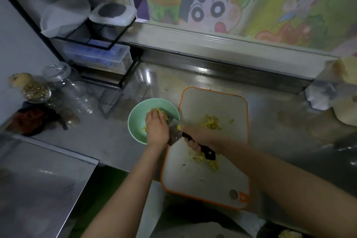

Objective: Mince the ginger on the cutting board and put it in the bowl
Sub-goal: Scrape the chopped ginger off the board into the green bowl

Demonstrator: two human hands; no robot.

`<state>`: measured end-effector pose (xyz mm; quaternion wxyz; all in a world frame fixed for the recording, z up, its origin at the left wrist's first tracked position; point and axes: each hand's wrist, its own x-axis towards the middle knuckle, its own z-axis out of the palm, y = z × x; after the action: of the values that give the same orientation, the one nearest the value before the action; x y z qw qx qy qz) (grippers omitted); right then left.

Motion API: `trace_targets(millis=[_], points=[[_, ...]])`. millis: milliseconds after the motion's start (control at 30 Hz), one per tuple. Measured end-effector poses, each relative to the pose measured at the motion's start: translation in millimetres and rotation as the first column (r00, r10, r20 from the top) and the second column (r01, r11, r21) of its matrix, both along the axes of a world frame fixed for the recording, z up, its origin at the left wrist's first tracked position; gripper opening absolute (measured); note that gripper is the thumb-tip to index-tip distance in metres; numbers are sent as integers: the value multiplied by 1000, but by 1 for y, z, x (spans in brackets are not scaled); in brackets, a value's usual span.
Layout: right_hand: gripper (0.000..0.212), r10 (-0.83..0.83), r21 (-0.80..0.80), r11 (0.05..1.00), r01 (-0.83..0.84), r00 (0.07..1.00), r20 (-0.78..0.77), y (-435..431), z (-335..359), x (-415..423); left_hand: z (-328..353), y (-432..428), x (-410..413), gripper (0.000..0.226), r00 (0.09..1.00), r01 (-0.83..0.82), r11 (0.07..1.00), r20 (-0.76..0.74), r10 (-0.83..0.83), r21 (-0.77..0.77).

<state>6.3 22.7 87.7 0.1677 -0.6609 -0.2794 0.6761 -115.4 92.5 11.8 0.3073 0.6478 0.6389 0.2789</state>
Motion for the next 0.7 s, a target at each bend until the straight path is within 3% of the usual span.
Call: trace_targets(millis=[167, 333, 433, 567, 700], points=[[44, -1, -92, 996, -5, 998, -69, 17, 7, -1, -10, 13, -16, 38, 995, 94, 990, -14, -96, -109], [43, 10, -136, 990, -23, 995, -95, 29, 14, -2, 1, 19, -23, 36, 997, 66, 997, 51, -64, -50], [45, 9, -143, 989, -26, 993, -120, 35, 25, -4, 19, 7, -25, 36, 963, 244, 969, 104, -247, 40], [44, 30, -196, 979, -60, 988, -153, 43, 34, -1, 16, -7, -30, 44, 799, 602, 799, -1, -602, -13], [41, 117, -163, 980, -118, 993, -14, 44, 37, 5, 11, -3, -34, 48, 756, 637, 760, -91, -648, -127]])
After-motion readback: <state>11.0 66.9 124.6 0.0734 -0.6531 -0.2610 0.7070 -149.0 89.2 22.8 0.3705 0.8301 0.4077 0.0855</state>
